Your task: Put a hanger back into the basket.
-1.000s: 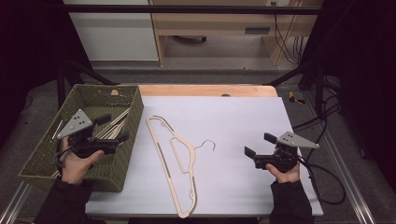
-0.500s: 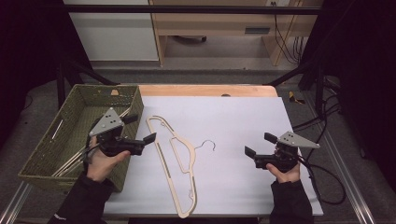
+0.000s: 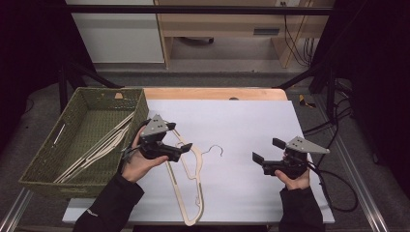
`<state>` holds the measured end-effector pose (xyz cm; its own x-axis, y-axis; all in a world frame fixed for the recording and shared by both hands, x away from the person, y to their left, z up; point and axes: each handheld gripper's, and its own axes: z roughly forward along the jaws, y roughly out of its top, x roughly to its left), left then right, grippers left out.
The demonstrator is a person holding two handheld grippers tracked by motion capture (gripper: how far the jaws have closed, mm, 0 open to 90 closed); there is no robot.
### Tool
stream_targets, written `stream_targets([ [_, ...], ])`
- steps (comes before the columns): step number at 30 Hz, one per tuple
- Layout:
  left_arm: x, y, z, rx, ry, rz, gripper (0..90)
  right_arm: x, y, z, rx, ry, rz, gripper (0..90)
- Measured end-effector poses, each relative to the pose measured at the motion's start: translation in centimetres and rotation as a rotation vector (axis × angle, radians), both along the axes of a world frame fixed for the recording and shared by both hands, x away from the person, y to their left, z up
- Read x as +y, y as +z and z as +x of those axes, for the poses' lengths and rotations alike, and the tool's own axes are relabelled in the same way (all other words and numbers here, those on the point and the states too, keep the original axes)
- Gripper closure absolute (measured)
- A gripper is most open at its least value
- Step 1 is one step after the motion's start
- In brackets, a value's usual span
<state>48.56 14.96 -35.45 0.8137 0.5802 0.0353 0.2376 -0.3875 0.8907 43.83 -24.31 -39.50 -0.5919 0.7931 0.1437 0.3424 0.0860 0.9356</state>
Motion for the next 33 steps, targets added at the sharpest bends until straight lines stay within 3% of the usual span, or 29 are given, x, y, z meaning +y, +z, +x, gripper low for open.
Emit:
stream_targets([
  [15, -4.0, -4.2, 3.2, 0.088, -0.014, 0.072, 12.2, -0.2, 0.2, -0.1, -0.008, -0.003, 0.008, 3.5],
  [22, -5.3, -6.4, 4.7, 0.131, -0.018, 0.118, 18.7, -0.1, 0.2, -0.1, -0.007, -0.002, 0.009, 3.5],
  [33, -6.8, -9.3, 6.1, 0.177, -0.040, 0.219, 26.6, -0.1, 0.2, -0.1, -0.006, 0.000, 0.008, 3.5],
])
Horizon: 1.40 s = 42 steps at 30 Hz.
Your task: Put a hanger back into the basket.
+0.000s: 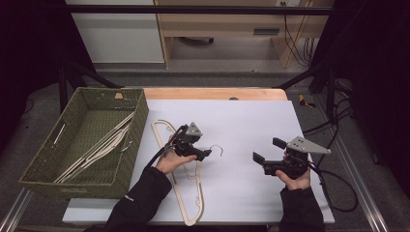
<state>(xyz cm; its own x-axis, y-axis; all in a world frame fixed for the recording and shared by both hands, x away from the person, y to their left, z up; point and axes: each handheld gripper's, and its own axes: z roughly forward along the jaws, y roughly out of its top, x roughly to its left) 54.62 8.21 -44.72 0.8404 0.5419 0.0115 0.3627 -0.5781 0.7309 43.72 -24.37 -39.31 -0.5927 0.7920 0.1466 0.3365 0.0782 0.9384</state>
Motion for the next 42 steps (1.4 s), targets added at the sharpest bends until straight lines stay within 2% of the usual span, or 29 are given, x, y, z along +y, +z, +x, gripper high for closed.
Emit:
stream_targets([
  [4, -0.4, -0.7, 0.4, 0.002, -0.002, 0.034, 35.0, -0.1, 0.0, 0.0, -0.002, 0.003, 0.000, 3.6],
  [8, -0.9, -1.2, 0.6, -0.006, -0.036, 0.090, 42.4, 0.0, 0.0, 0.0, -0.001, 0.000, 0.003, 3.5],
  [14, -1.3, -1.9, 0.8, 0.014, -0.056, 0.121, 54.7, 0.0, 0.0, 0.0, 0.000, 0.003, 0.002, 3.5],
  [21, -1.6, -2.2, 0.9, 0.036, -0.070, 0.110, 67.8, 0.0, 0.0, 0.0, -0.003, 0.004, 0.005, 3.6],
  [25, -1.7, -2.1, 0.8, 0.039, -0.077, 0.120, 72.9, 0.0, 0.1, -0.1, -0.002, 0.003, 0.003, 3.5],
  [28, -1.6, -2.0, 1.1, 0.072, -0.087, 0.117, 75.5, 0.0, 0.1, -0.1, -0.005, 0.003, 0.004, 3.6],
  [32, -1.3, -2.0, 1.4, 0.093, -0.083, 0.111, 81.6, -0.1, 0.1, -0.1, -0.006, 0.006, 0.003, 3.6],
  [37, -1.0, -2.0, 1.7, 0.121, -0.093, 0.099, 83.8, -0.1, 0.2, -0.1, -0.006, 0.008, 0.002, 3.6],
  [42, -1.0, -2.1, 1.8, 0.121, -0.094, 0.097, 84.3, 0.1, 0.2, -0.1, -0.008, 0.008, 0.006, 3.6],
])
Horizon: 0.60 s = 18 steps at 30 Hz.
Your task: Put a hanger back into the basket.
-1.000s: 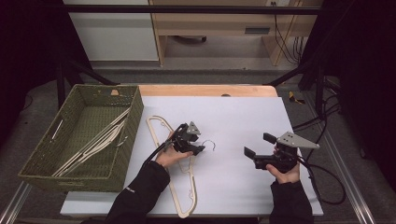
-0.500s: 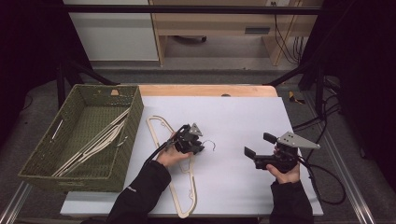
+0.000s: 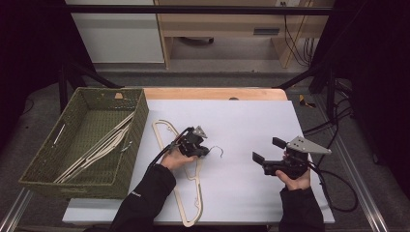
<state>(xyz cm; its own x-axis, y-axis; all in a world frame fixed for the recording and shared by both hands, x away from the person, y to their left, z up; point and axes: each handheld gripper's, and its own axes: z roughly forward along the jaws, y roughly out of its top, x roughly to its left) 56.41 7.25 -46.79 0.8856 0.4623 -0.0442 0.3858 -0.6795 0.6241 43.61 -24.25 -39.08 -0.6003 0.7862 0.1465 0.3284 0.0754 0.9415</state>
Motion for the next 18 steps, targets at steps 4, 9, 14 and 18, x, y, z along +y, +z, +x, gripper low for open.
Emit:
stream_targets([
  [4, -0.1, 0.1, 0.1, 0.007, -0.005, 0.012, 86.3, 0.2, 0.0, 0.0, 0.000, 0.009, -0.005, 3.7],
  [9, -0.4, 0.3, 0.0, -0.018, -0.022, 0.040, 88.3, 0.7, -0.3, 0.2, 0.014, 0.019, -0.004, 3.8],
  [14, -0.4, 0.3, -0.2, -0.041, -0.033, 0.050, 88.6, 1.3, -0.7, 0.3, 0.033, 0.033, -0.015, 4.0],
  [18, -0.2, 0.7, -0.3, -0.067, -0.029, 0.057, 88.6, 1.7, -0.9, 0.5, 0.037, 0.044, -0.020, 4.2],
])
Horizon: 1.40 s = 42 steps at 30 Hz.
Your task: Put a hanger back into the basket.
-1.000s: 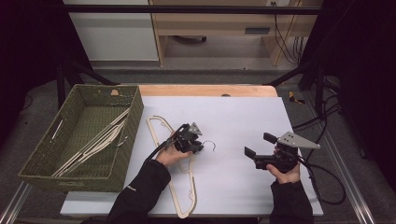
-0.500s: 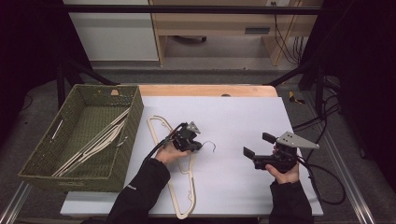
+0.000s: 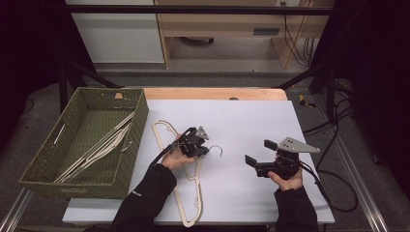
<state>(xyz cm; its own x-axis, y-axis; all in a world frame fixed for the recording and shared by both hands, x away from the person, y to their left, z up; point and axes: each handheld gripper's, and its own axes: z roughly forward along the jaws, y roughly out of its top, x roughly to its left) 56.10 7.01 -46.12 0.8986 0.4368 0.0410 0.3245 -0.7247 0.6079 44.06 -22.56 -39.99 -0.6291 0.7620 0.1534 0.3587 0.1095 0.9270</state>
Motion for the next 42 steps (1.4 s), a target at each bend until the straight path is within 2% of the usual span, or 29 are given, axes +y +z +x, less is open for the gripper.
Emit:
stream_targets([
  [10, 1.5, 2.2, -0.6, -0.048, 0.017, -0.041, 88.7, 0.6, -0.2, 0.1, 0.012, 0.014, 0.008, 5.0],
  [14, 1.9, 3.0, -1.1, -0.071, 0.018, -0.062, 88.7, 1.3, -0.3, 0.2, 0.017, 0.041, -0.007, 5.0],
  [20, 2.7, 3.6, -1.5, -0.085, 0.037, -0.095, 88.8, 3.0, -0.5, 0.4, 0.030, 0.068, -0.010, 5.3],
  [22, 3.0, 3.8, -1.6, -0.095, 0.038, -0.093, 88.8, 3.7, -0.6, 0.4, 0.038, 0.084, -0.015, 5.3],
  [23, 3.0, 3.8, -1.7, -0.092, 0.042, -0.109, 88.8, 4.3, -0.7, 0.4, 0.044, 0.091, -0.021, 5.3],
  [25, 3.2, 3.9, -1.8, -0.101, 0.043, -0.107, 88.7, 4.9, -0.8, 0.5, 0.054, 0.102, -0.025, 5.3],
  [26, 3.2, 3.9, -1.9, -0.097, 0.051, -0.122, 88.8, 5.2, -0.9, 0.6, 0.062, 0.110, -0.019, 5.4],
  [27, 3.3, 4.1, -1.9, -0.101, 0.044, -0.110, 88.8, 5.4, -1.0, 0.6, 0.067, 0.117, -0.019, 5.6],
  [29, 3.4, 4.3, -2.0, -0.111, 0.053, -0.111, 88.8, 6.1, -1.1, 0.9, 0.073, 0.124, -0.021, 5.8],
  [32, 3.7, 4.6, -2.3, -0.120, 0.061, -0.130, 88.8, 7.2, -1.2, 1.2, 0.093, 0.136, -0.006, 6.5],
  [35, 3.9, 5.0, -2.5, -0.132, 0.066, -0.135, 88.8, 8.1, -1.2, 1.5, 0.098, 0.140, -0.003, 7.6],
  [36, 4.0, 5.1, -2.6, -0.135, 0.060, -0.126, 88.8, 8.5, -1.3, 1.6, 0.102, 0.147, 0.008, 8.0],
  [42, 4.1, 5.2, -2.7, -0.142, 0.065, -0.138, 88.8, 10.1, -1.6, 1.9, 0.119, 0.157, 0.003, 10.0],
])
